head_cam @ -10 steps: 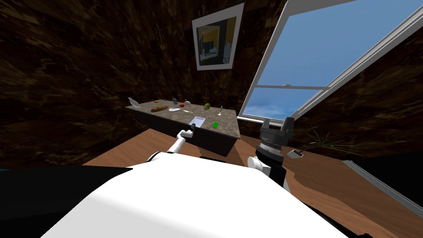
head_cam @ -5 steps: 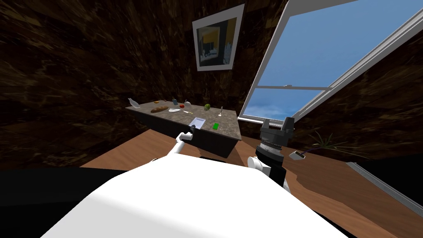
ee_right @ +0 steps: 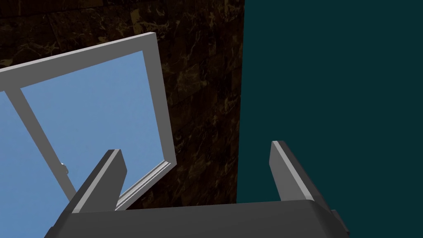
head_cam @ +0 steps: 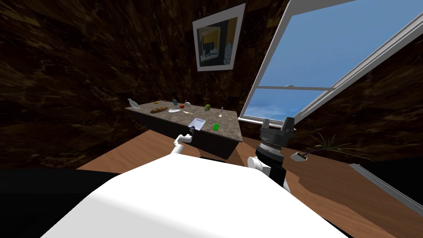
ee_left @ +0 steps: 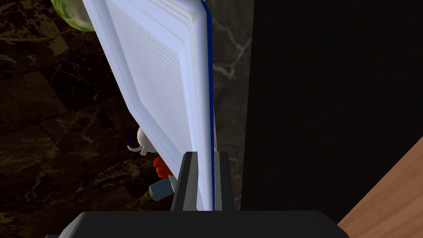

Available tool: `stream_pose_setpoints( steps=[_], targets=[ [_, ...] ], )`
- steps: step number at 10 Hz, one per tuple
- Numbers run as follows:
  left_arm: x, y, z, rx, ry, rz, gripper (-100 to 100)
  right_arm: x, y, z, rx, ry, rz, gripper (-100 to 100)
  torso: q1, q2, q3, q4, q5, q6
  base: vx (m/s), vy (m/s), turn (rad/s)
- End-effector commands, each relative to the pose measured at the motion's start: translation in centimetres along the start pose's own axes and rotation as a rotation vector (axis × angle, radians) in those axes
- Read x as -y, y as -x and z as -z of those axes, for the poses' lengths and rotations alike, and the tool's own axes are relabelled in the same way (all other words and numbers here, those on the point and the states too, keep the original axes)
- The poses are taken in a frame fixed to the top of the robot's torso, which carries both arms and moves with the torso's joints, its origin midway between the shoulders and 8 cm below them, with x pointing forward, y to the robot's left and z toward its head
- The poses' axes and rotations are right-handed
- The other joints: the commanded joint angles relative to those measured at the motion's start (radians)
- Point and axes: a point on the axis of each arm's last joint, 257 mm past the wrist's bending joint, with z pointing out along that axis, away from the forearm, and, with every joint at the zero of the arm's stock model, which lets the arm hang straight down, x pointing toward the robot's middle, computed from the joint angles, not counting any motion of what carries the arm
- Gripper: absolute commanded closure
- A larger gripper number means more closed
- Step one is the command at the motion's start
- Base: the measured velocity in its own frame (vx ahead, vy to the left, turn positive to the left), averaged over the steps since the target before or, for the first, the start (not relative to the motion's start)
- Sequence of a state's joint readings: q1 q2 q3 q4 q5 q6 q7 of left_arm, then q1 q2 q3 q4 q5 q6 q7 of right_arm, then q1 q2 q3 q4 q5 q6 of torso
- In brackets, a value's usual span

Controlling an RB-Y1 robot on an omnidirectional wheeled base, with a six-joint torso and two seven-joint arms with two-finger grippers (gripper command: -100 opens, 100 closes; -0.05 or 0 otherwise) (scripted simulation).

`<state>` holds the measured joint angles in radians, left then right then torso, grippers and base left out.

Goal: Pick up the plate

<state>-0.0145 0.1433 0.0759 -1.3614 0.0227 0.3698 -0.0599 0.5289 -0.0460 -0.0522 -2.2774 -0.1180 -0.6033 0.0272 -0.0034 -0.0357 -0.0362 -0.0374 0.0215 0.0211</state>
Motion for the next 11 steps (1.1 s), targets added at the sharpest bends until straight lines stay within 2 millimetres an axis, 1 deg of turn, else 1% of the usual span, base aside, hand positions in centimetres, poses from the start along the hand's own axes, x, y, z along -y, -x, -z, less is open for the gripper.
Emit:
stream_pose_setpoints(
  steps=[1, 3, 4, 6, 8, 9, 10, 11],
  targets=[
    [-0.6, 0.2, 1.0, 0.009, 0.005, 0.001, 100, 0.0, 0.0, 0.0, 0.000, 0.000, 0.000, 0, 0.000, 0.000, 0.000, 0.000, 0.000, 0.000, 0.046, 0.016, 0.004],
    [2.2, 0.3, 1.4, 0.012, -0.051, 0.000, 100, 0.0, 0.0, 0.0, 0.000, 0.000, 0.000, 0, -0.002, 0.002, 0.002, 0.001, -0.001, 0.000, 0.009, 0.004, 0.002],
    [-0.8, -0.5, 2.4, 0.012, 0.016, 0.008, 100, 0.0, 0.0, 0.0, 0.000, 0.000, 0.000, 0, -0.003, 0.004, 0.003, 0.002, -0.001, 0.001, 0.075, 0.035, 0.004],
    [-0.8, 0.4, 3.7, 0.028, -0.001, 0.010, 100, 0.0, 0.0, 0.0, 0.000, 0.000, 0.000, 0, 0.000, -0.001, 0.000, 0.000, 0.000, 0.000, 0.065, 0.026, 0.010],
    [1.9, 0.6, 4.3, 0.033, -0.055, 0.009, 100, 0.0, 0.0, 0.0, 0.000, 0.000, 0.000, 0, -0.002, 0.003, 0.002, 0.002, -0.001, 0.000, -0.001, -0.001, 0.001],
    [-0.5, 0.1, 5.3, 0.039, 0.004, 0.018, 100, 0.0, 0.0, 0.0, 0.000, 0.000, 0.000, 0, -0.003, 0.004, 0.003, 0.002, -0.001, 0.000, 0.062, 0.027, 0.009],
    [-0.3, 0.8, 6.3, 0.051, -0.007, 0.019, 100, 0.0, 0.0, 0.0, 0.000, 0.000, 0.000, 0, -0.002, 0.002, 0.001, 0.001, -0.001, -0.001, 0.080, 0.030, 0.011],
    [0.3, 1.2, 7.0, 0.060, -0.025, 0.019, 100, 0.0, 0.0, 0.0, 0.000, 0.000, 0.000, 0, 0.000, 0.000, 0.000, 0.000, 0.000, -0.001, 0.045, 0.017, 0.006]
  ],
)
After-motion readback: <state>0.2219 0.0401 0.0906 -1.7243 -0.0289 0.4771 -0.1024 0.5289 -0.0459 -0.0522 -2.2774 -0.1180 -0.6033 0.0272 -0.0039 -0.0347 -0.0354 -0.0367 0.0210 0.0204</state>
